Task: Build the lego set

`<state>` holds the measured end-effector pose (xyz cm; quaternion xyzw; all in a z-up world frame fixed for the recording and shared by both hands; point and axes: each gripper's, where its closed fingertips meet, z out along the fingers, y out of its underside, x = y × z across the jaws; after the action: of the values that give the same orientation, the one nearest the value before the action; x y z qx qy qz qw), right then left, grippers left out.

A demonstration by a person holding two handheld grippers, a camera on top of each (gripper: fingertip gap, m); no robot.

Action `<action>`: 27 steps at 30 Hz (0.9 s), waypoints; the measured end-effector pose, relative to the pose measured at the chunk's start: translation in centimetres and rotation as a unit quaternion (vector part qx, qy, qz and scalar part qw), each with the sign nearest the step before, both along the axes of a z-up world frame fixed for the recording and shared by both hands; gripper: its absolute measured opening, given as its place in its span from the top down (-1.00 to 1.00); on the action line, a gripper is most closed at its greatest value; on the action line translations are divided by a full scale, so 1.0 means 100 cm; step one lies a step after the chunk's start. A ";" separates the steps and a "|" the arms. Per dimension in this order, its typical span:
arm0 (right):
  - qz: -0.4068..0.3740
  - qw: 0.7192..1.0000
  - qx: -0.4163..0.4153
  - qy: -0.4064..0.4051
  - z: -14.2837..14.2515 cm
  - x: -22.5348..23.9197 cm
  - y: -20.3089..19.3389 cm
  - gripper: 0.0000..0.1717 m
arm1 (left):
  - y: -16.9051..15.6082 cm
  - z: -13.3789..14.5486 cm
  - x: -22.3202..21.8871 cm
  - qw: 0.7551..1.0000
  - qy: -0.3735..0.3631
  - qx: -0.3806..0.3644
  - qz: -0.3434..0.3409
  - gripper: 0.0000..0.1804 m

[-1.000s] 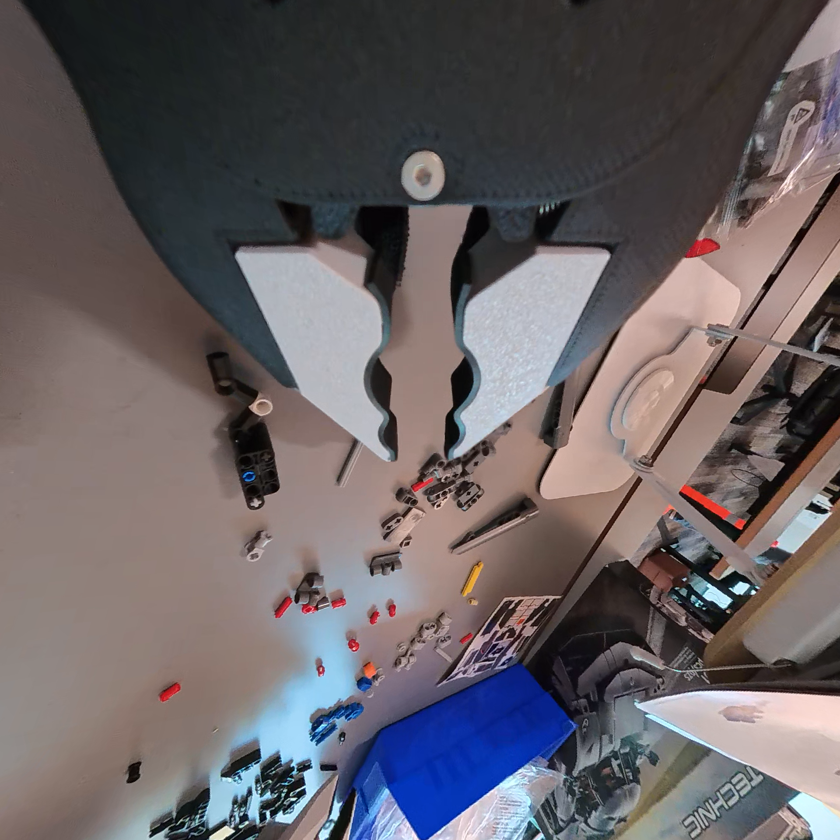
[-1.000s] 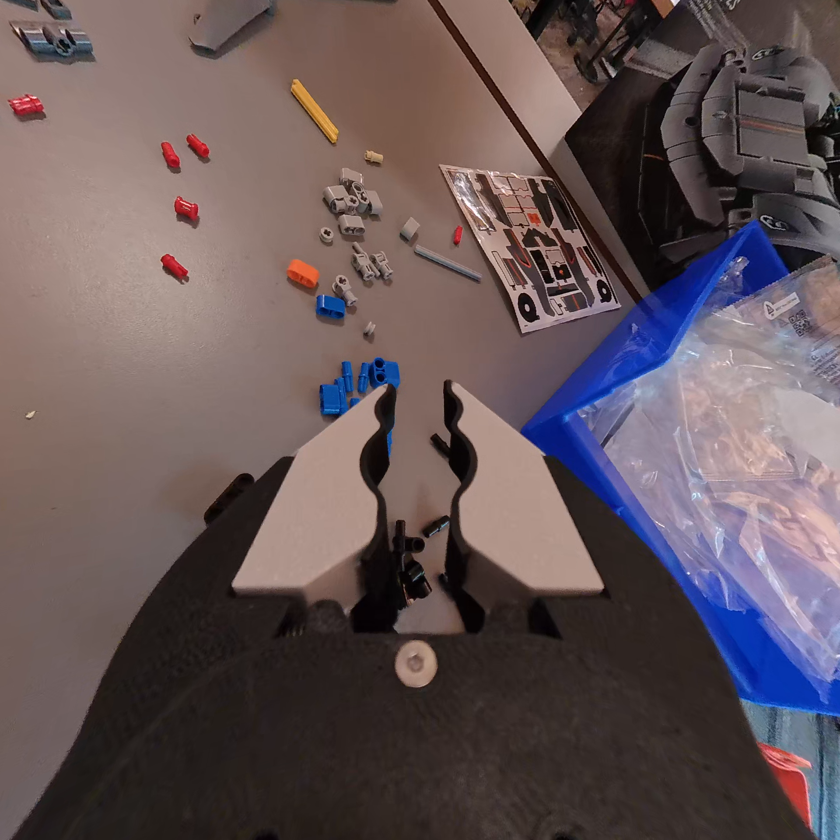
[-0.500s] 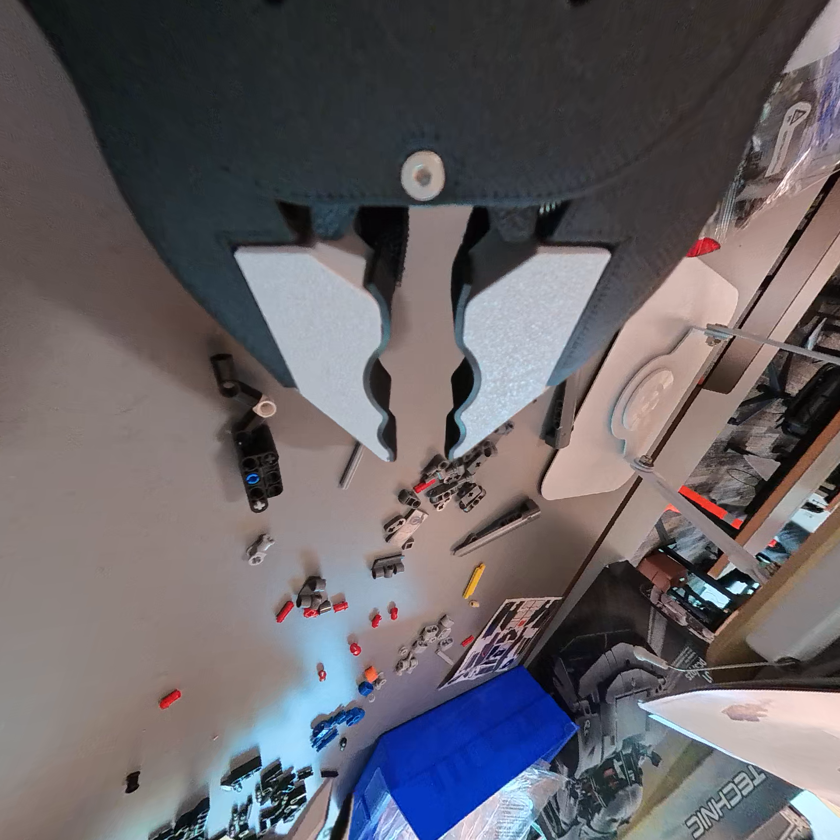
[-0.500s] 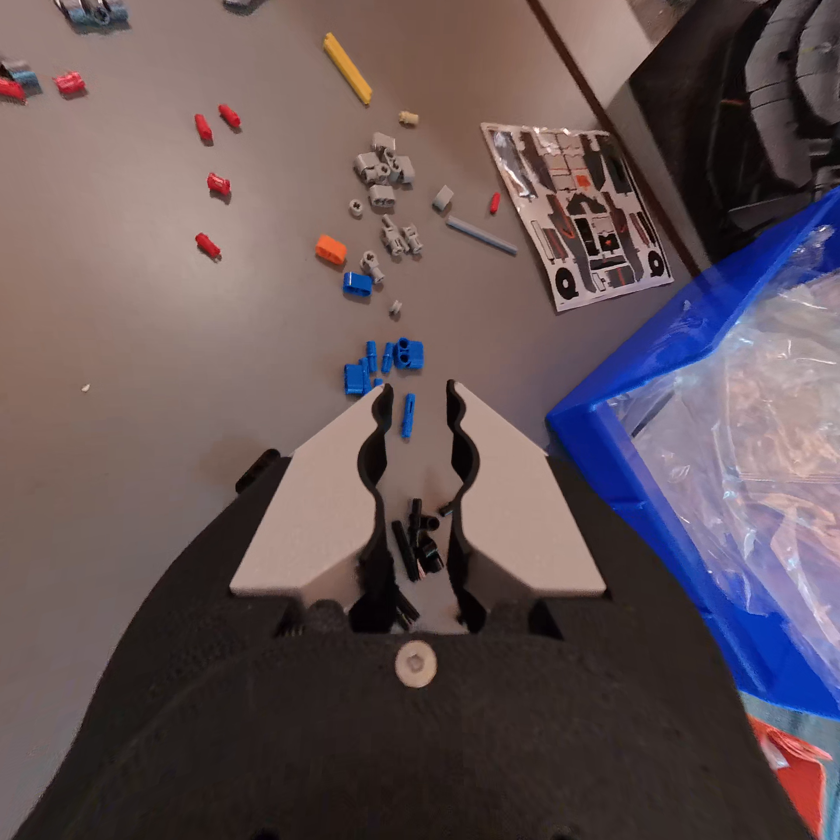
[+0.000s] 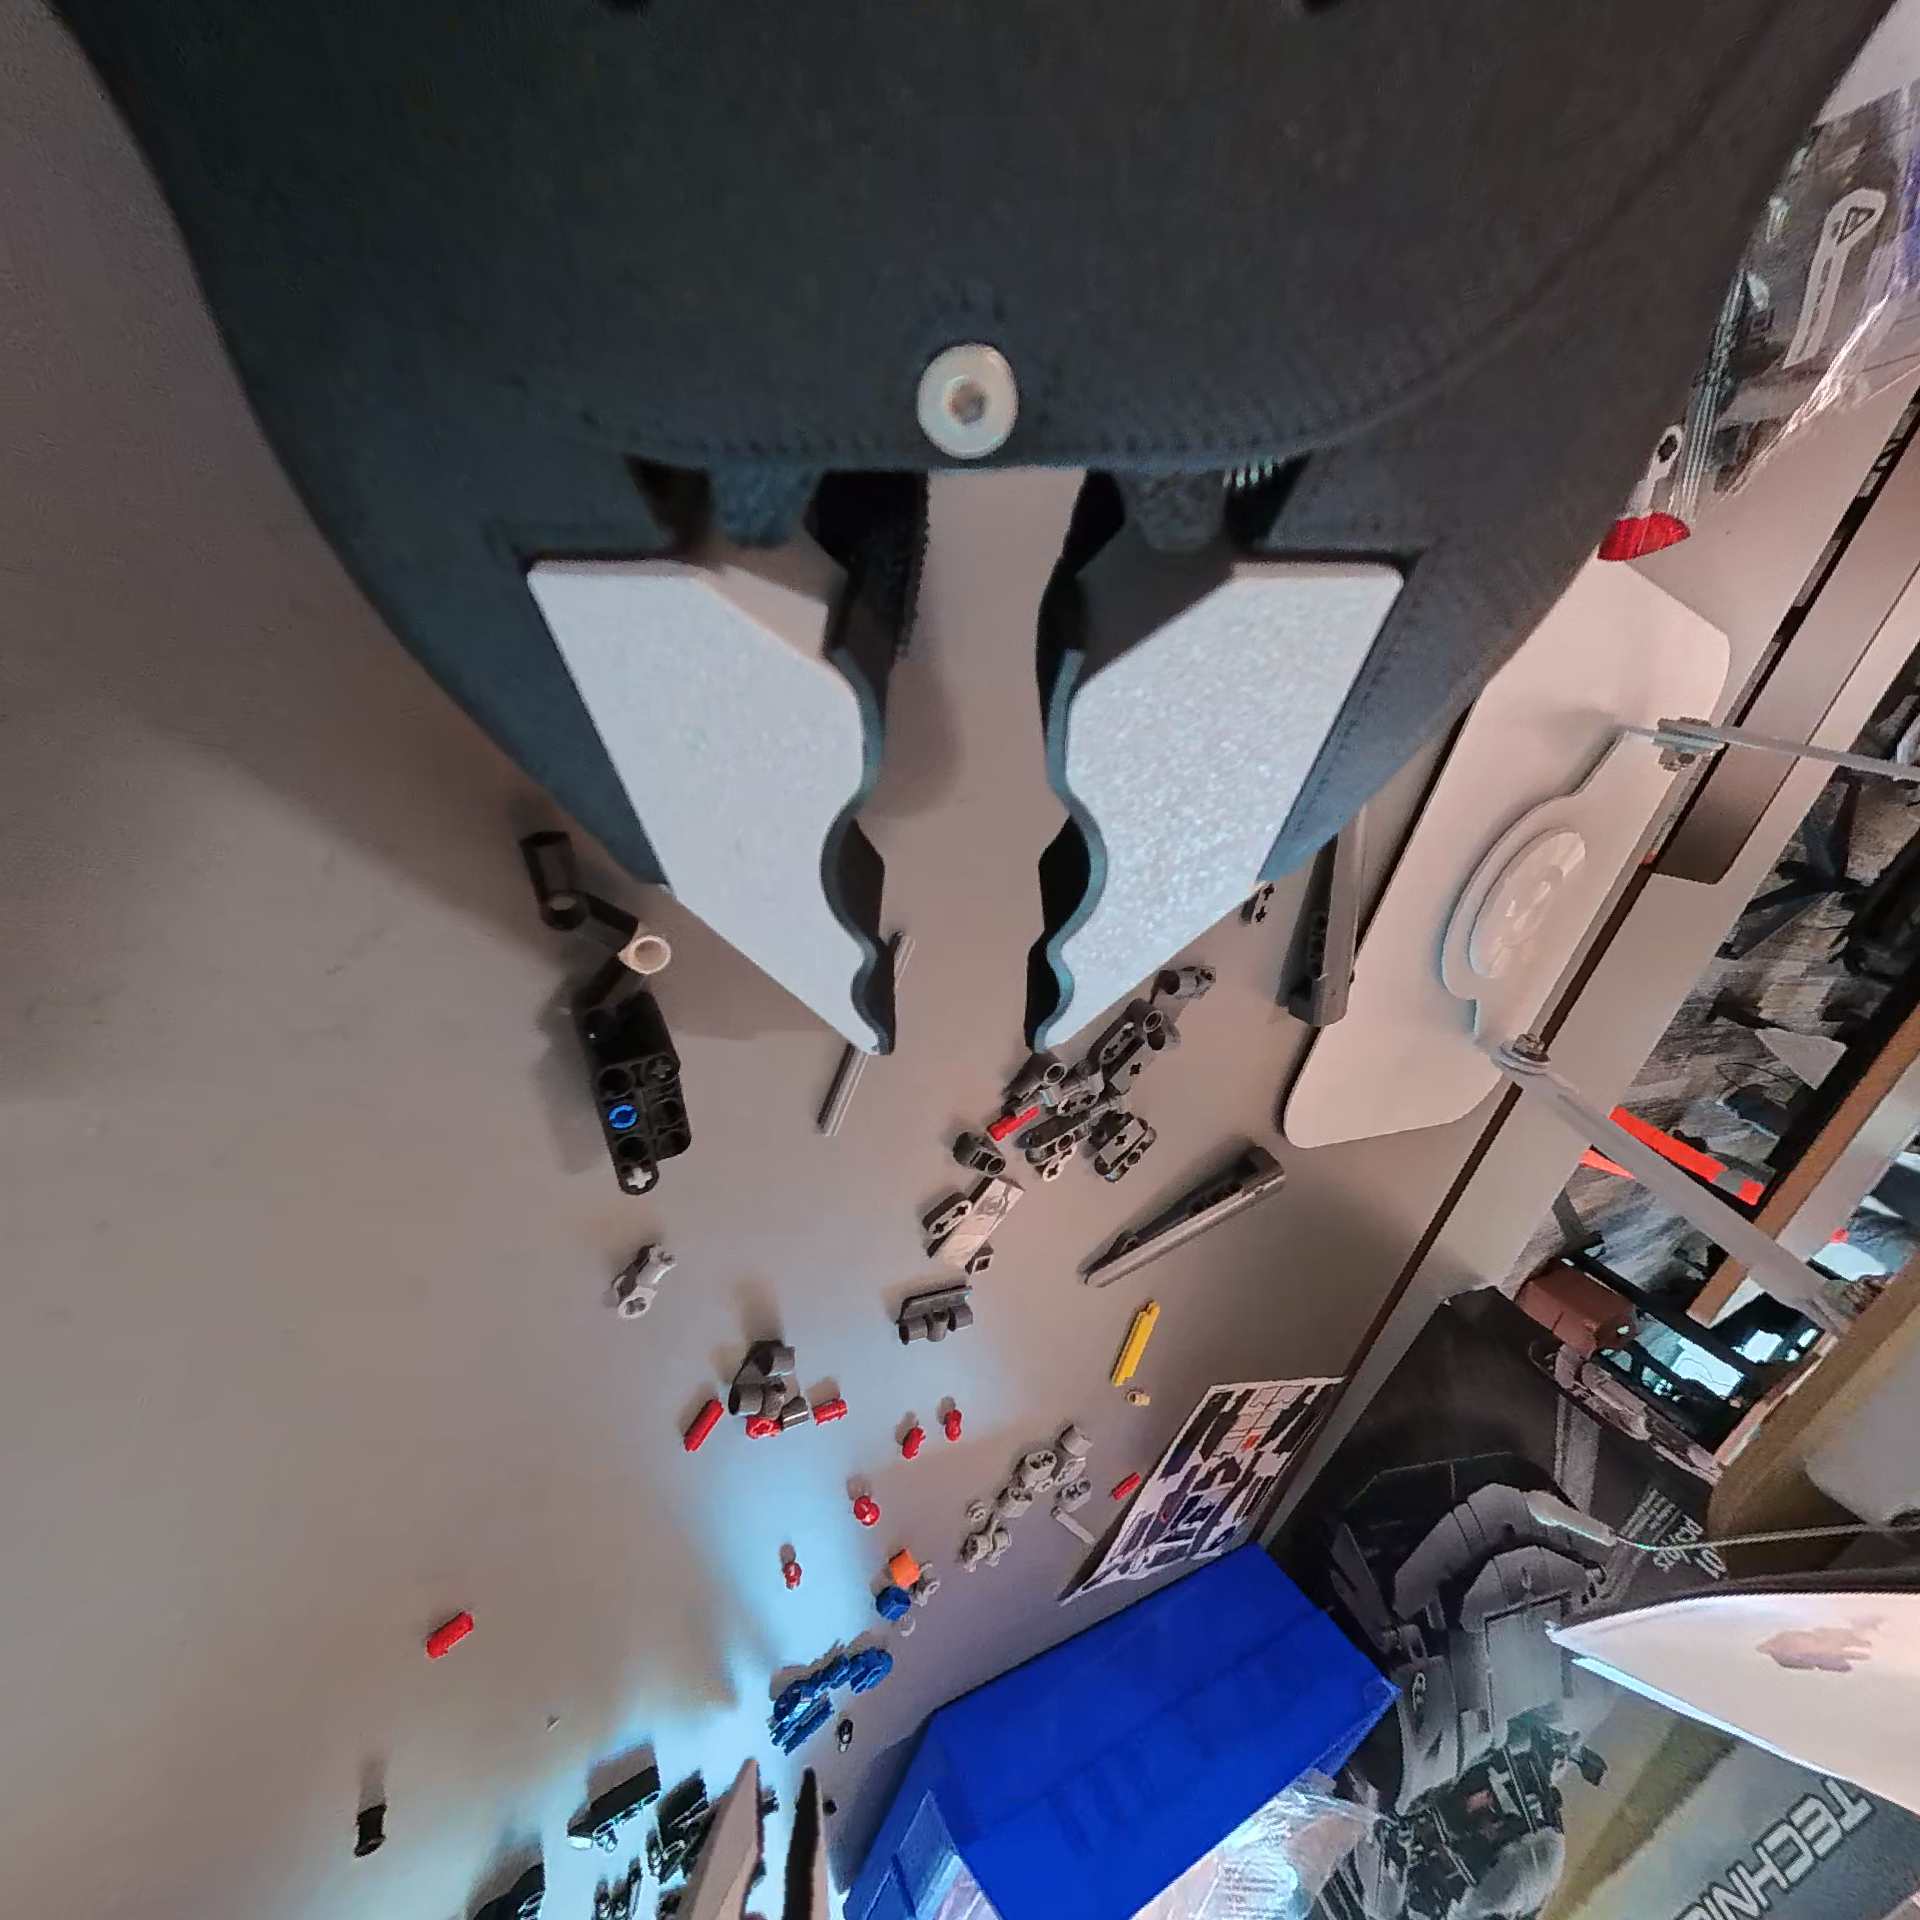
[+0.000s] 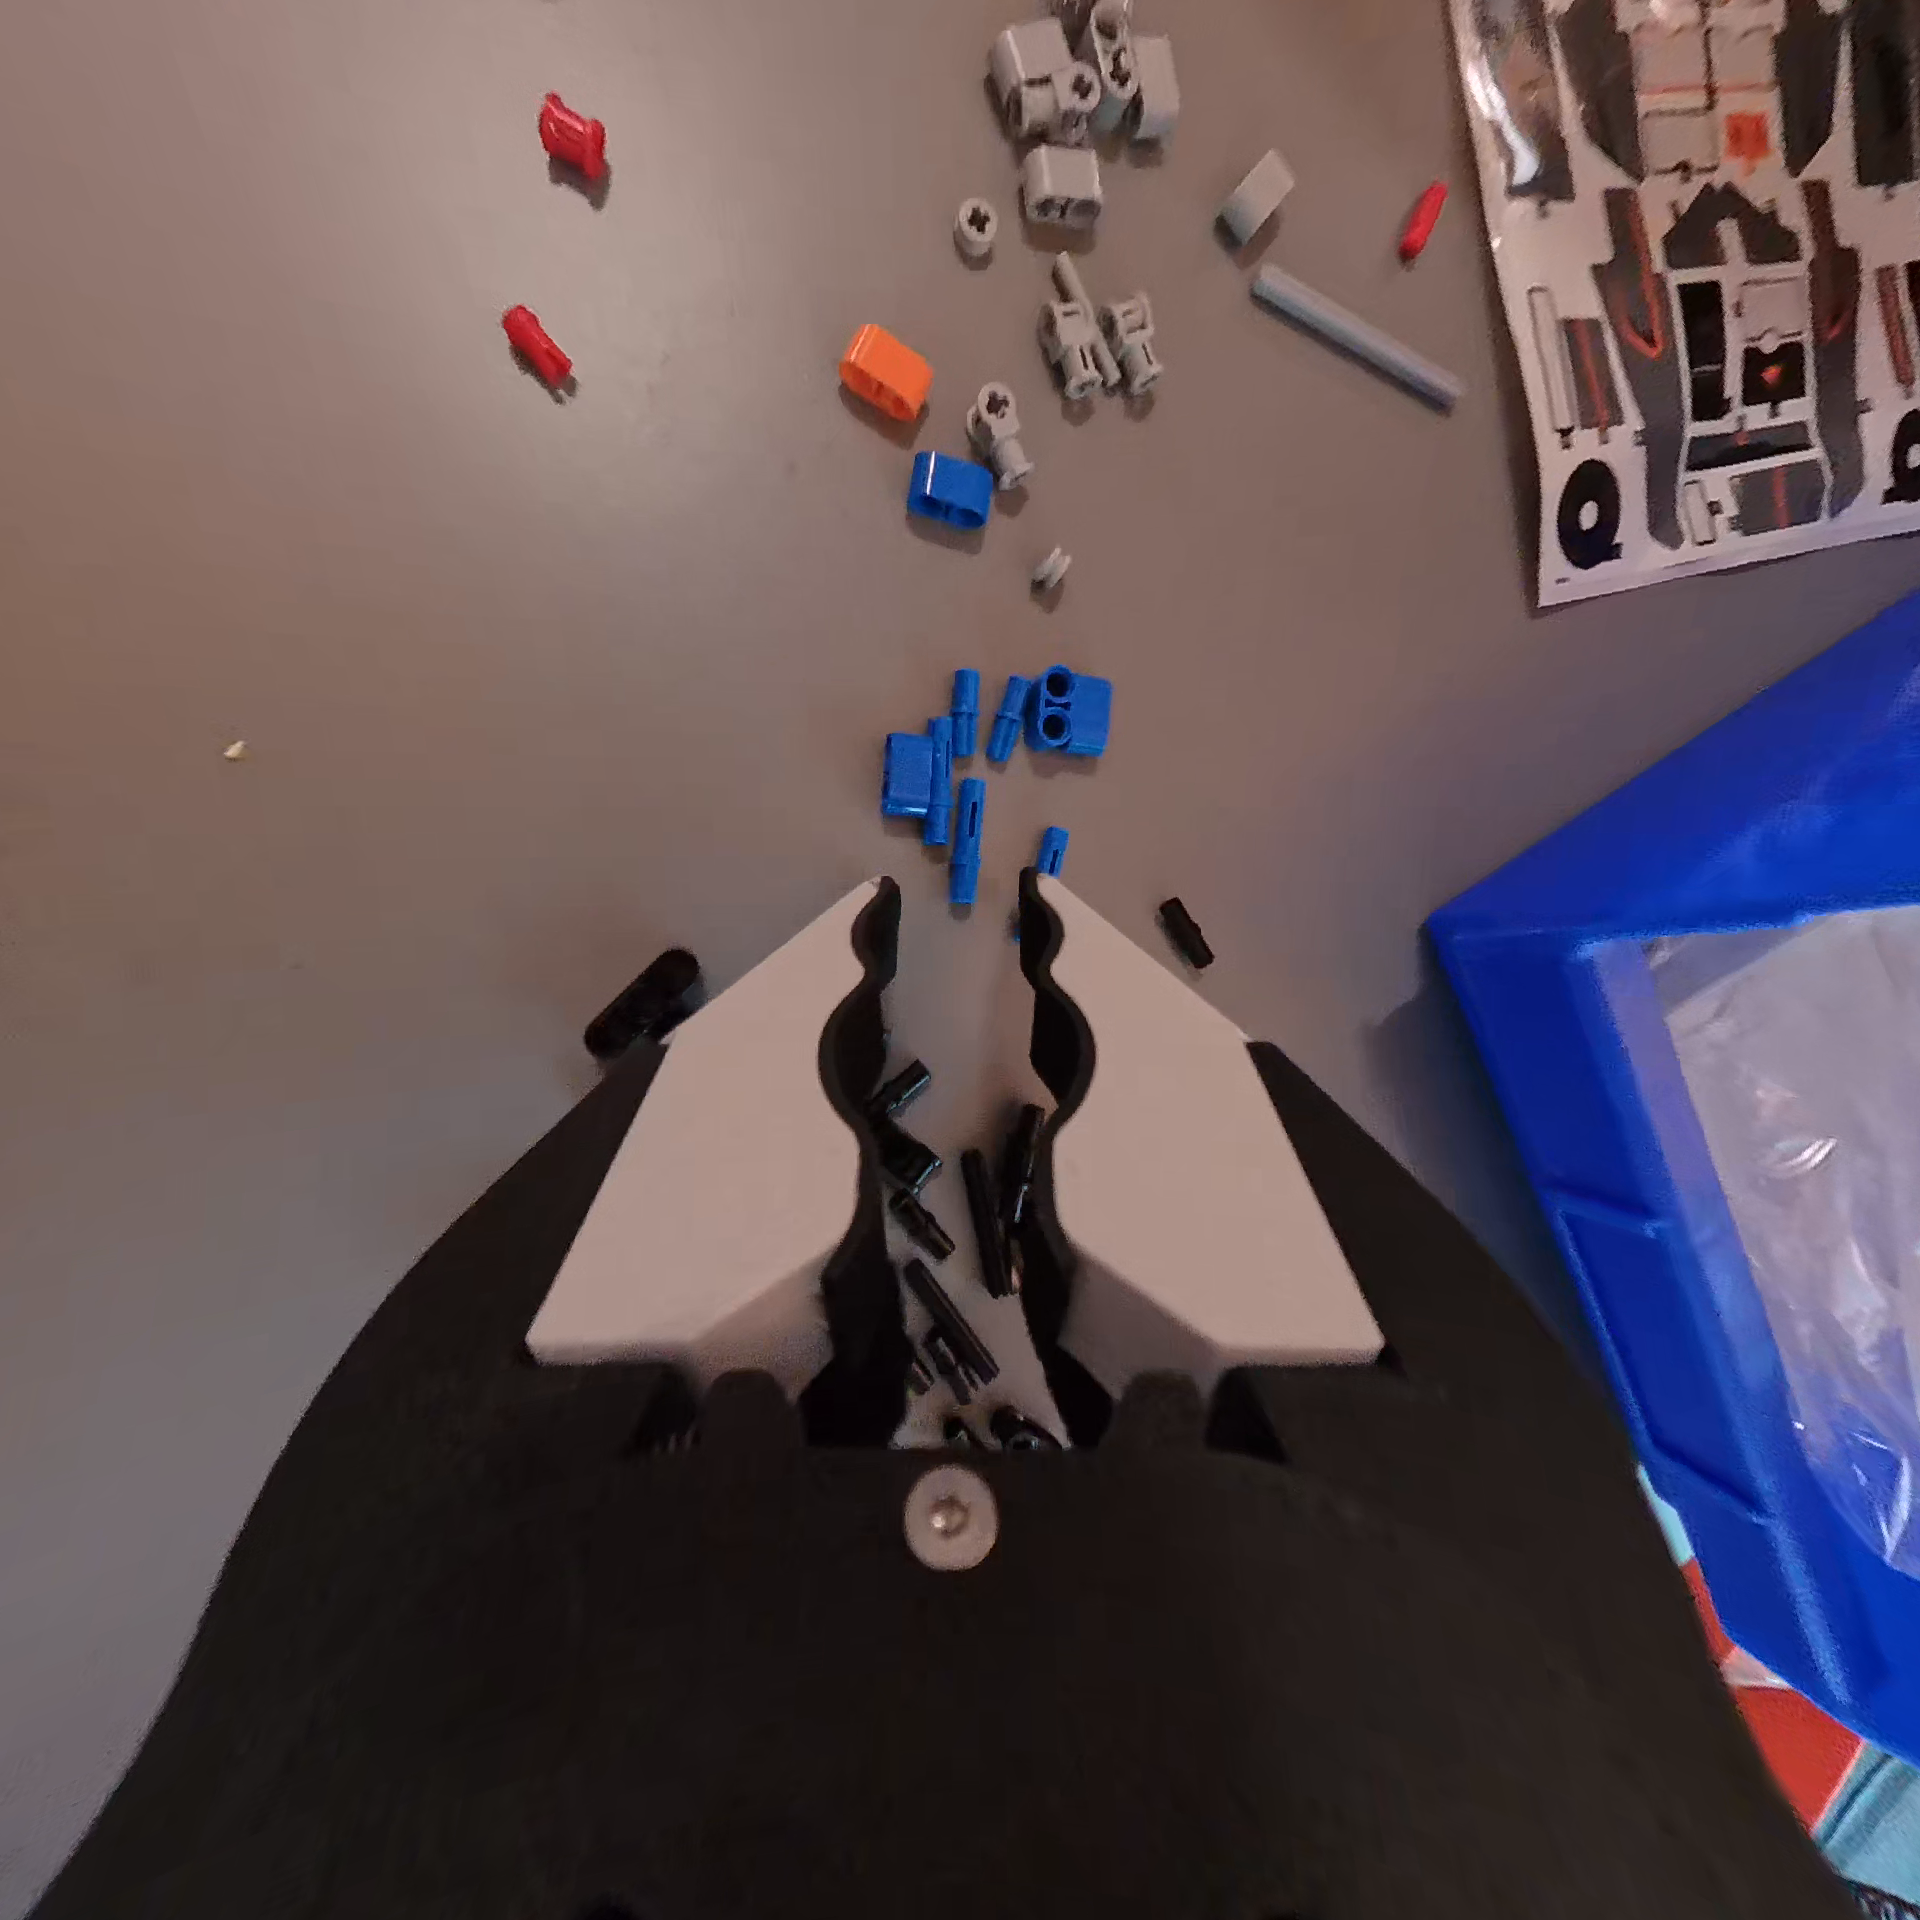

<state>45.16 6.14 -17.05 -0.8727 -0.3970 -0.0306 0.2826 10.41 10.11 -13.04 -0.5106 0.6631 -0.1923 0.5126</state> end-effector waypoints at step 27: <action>-0.026 0.995 0.036 0.093 0.026 -0.011 0.004 0.98 | 0.010 0.038 0.015 0.996 0.007 -0.086 0.038 0.51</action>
<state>44.10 6.59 -14.49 -0.8711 -0.3443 0.0293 0.3490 11.87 11.10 -9.23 -0.5789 0.6276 -0.2256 0.4691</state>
